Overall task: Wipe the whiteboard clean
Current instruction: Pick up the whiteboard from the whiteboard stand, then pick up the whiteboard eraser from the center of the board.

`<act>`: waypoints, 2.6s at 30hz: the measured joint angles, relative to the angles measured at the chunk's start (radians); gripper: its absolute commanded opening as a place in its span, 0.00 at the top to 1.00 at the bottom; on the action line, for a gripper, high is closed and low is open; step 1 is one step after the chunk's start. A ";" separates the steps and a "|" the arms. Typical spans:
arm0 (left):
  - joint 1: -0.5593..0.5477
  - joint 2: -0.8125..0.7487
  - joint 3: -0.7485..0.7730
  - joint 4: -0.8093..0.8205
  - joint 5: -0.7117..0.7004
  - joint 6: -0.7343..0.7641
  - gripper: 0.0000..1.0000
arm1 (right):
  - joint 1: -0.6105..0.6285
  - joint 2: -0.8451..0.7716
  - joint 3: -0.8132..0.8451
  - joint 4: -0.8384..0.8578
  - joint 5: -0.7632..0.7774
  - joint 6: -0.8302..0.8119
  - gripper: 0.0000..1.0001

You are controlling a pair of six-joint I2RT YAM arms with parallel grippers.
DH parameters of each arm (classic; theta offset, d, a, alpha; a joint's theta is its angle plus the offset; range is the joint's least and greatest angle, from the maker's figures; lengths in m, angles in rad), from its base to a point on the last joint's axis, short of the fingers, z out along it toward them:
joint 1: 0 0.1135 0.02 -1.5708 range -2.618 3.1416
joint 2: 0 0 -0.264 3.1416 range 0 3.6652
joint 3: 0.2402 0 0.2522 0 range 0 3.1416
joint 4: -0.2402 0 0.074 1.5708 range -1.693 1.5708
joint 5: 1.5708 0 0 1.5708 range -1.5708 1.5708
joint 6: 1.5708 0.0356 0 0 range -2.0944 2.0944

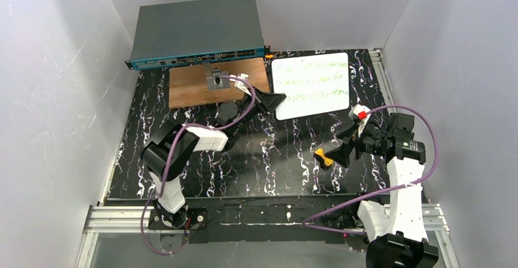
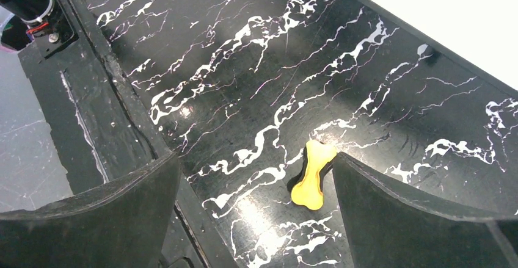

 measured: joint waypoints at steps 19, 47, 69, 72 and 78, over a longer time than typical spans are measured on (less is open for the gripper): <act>-0.076 -0.523 -0.474 -0.174 -0.042 0.347 1.00 | 0.347 0.098 -0.005 -0.055 0.316 -0.011 0.09; -0.103 -0.588 -0.625 -0.103 -0.140 0.459 1.00 | 0.526 0.560 -0.019 0.303 0.780 0.279 0.51; -0.104 -0.583 -0.671 -0.064 -0.168 0.391 1.00 | 0.531 0.557 -0.001 0.273 0.728 0.252 0.99; -0.106 -0.574 -0.682 -0.062 -0.173 0.356 1.00 | 0.530 0.371 0.005 0.214 0.590 0.154 0.99; -0.140 -0.565 -0.676 -0.098 -0.188 0.322 1.00 | 0.557 0.247 0.230 0.125 0.418 0.046 0.99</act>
